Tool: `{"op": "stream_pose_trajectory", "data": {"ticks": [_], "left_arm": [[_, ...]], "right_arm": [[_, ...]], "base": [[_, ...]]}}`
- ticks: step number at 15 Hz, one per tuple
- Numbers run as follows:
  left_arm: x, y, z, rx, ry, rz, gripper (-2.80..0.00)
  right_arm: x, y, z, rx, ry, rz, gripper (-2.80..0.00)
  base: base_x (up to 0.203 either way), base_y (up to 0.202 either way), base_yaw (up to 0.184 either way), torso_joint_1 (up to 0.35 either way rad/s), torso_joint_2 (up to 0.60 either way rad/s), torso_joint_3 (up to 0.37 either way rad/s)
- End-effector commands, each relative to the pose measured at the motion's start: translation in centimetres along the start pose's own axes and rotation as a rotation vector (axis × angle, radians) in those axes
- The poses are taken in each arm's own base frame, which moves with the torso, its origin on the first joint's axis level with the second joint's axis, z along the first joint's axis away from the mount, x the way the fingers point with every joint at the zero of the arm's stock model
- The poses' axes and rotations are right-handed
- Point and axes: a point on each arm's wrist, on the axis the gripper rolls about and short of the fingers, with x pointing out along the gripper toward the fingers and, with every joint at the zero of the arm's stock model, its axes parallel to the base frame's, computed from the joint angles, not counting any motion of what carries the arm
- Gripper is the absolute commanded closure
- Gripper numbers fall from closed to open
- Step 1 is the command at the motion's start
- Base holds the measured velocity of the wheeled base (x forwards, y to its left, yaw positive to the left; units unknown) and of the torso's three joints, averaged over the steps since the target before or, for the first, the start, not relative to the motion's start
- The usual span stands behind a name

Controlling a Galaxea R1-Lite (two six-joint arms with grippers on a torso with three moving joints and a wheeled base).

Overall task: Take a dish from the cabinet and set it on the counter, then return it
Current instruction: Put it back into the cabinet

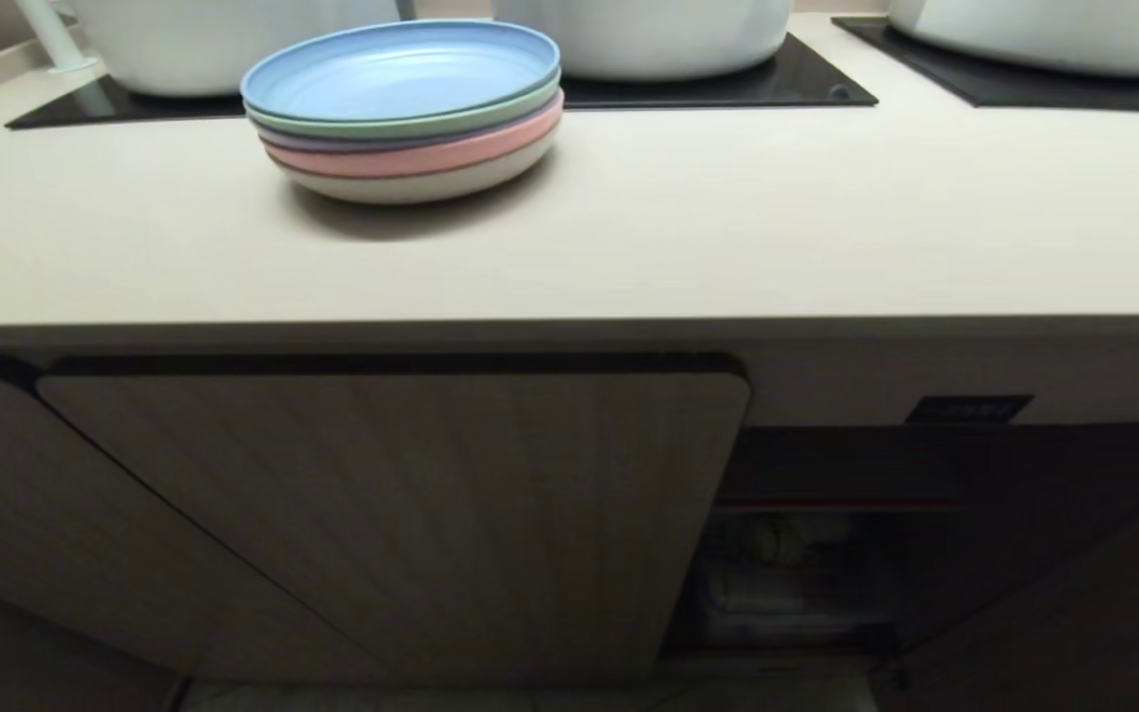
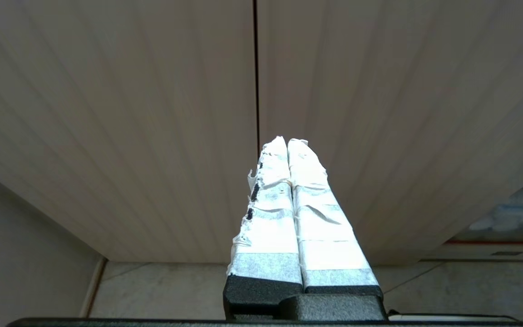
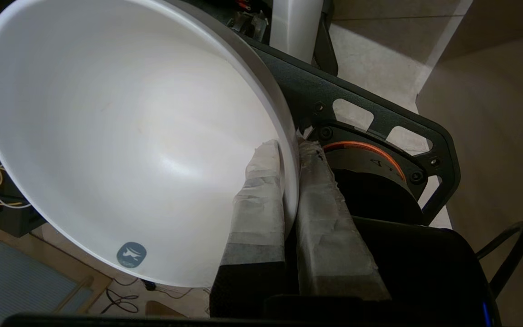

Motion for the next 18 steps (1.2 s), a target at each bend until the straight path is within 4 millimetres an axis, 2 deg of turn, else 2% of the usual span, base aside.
{"op": "stream_pose_trajectory", "data": {"ticks": [1,12,18], "left_arm": [[0.0,0.0,0.0,-0.001,0.0,0.0,0.0],[0.0,0.0,0.0,-0.001,0.0,0.001,0.0],[0.0,0.0,0.0,-0.001,0.0,0.0,0.0]], "right_arm": [[-0.01,0.01,-0.05,0.001,0.004,0.001,0.0],[-0.15,0.04,-0.14,0.004,0.016,0.0,0.0],[-0.26,0.06,-0.18,0.005,0.022,0.0,0.0]], "base": [[0.0,0.0,0.0,-0.193,0.47,0.284],[0.0,0.0,0.0,-0.151,0.45,0.298],[0.0,0.0,0.0,-0.015,0.07,0.053]]}}
